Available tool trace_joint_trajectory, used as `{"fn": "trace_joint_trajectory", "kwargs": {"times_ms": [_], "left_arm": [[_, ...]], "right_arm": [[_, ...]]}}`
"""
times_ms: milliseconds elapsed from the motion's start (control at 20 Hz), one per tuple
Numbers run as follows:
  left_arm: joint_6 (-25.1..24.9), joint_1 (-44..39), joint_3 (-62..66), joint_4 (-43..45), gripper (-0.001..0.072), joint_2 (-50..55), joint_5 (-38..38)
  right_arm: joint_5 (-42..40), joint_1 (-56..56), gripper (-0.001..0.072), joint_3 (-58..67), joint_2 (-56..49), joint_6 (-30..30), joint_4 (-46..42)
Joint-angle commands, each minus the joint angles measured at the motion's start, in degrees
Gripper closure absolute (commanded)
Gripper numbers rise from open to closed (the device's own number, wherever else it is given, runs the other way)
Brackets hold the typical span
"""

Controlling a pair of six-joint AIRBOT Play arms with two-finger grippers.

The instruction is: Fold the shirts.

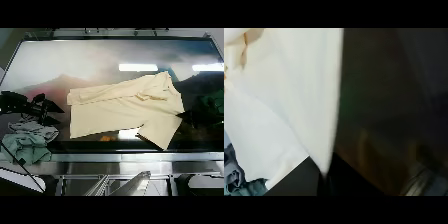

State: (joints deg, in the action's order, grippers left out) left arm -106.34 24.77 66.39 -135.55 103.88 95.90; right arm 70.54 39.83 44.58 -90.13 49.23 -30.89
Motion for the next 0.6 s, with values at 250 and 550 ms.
{"fn": "trace_joint_trajectory", "kwargs": {"times_ms": [250, 550], "left_arm": [[-0.17, -8.39, -12.04, 0.92, 0.0111, -0.15, -3.96], [-0.07, -17.05, -9.35, 0.59, 0.0271, -0.15, -6.71]], "right_arm": [[1.55, 0.74, 0.0695, 0.02, 0.0, -2.82, 1.31], [3.52, 0.68, 0.0695, 0.02, 0.02, -3.87, 3.78]]}}
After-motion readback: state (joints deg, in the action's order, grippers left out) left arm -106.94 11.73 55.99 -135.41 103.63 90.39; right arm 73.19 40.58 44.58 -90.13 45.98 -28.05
